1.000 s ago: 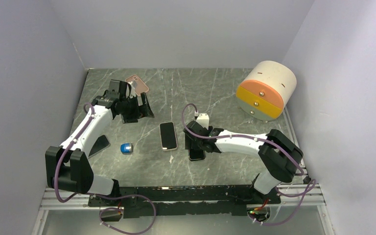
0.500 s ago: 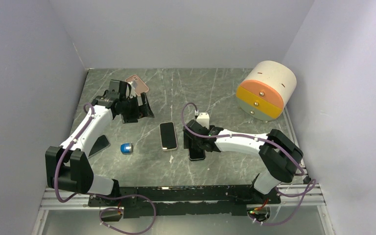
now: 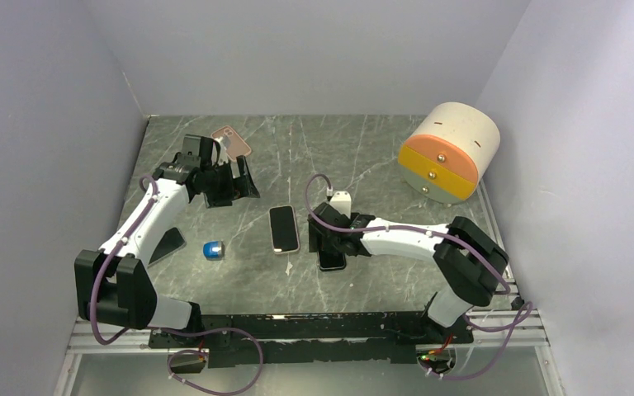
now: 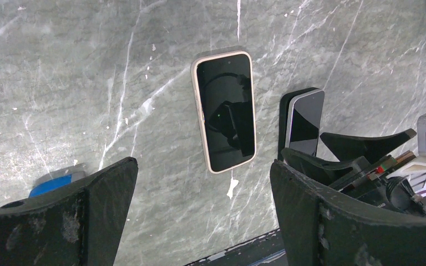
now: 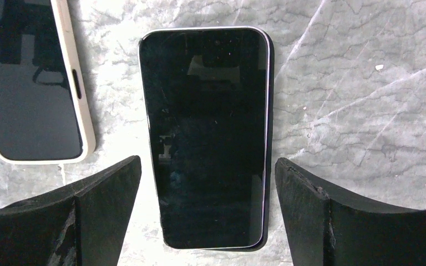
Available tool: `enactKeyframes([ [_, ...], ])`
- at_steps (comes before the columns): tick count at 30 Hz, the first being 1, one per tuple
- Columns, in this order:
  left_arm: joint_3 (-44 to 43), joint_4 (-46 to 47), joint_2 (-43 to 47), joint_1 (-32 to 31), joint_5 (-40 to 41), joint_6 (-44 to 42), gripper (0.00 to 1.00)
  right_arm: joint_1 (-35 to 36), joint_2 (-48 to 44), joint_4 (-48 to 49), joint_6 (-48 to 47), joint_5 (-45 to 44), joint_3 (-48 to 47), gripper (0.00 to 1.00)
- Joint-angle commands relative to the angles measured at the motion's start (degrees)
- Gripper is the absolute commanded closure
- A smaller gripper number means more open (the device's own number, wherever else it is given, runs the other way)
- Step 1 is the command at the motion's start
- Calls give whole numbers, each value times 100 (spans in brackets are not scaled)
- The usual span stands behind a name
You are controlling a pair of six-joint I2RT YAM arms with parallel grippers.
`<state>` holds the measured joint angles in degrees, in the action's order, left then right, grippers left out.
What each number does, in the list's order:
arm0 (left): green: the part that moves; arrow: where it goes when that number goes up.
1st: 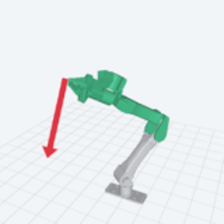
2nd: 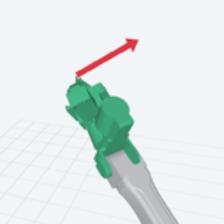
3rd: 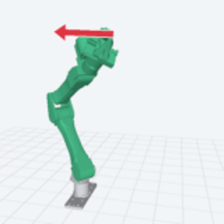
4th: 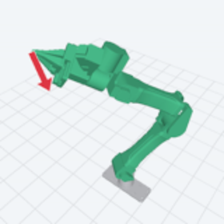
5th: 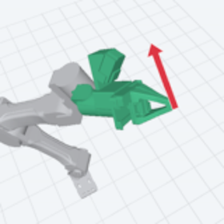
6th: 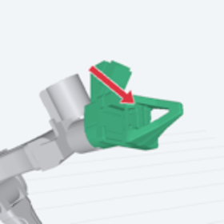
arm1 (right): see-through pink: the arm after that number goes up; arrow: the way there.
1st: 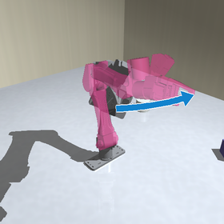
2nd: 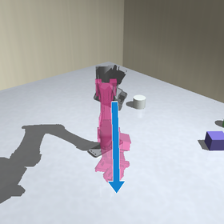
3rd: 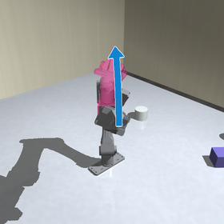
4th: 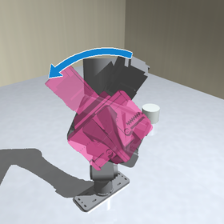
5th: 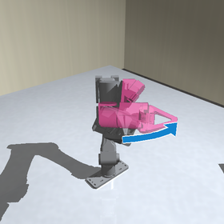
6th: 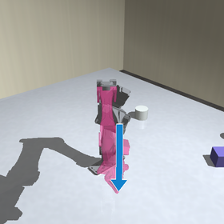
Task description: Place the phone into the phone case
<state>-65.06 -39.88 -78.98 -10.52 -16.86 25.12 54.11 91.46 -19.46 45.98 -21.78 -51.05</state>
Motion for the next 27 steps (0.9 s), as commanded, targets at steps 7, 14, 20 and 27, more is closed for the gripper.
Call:
enactKeyframes([
  [7, 28, 156, 194, 24, -53, 10, 6, -1, 51, 134, -45, 13, 141, 13],
  [14, 29, 165, 175, 24, -63, 10, 6, -4, 58, 203, -51, 36, 267, 22],
  [20, 45, 173, 173, 24, -63, 17, 6, -8, 55, 216, -62, 28, 379, 28],
  [27, 33, 176, 146, 24, -68, 10, 6, -8, 37, 196, -54, 42, 349, 24],
])
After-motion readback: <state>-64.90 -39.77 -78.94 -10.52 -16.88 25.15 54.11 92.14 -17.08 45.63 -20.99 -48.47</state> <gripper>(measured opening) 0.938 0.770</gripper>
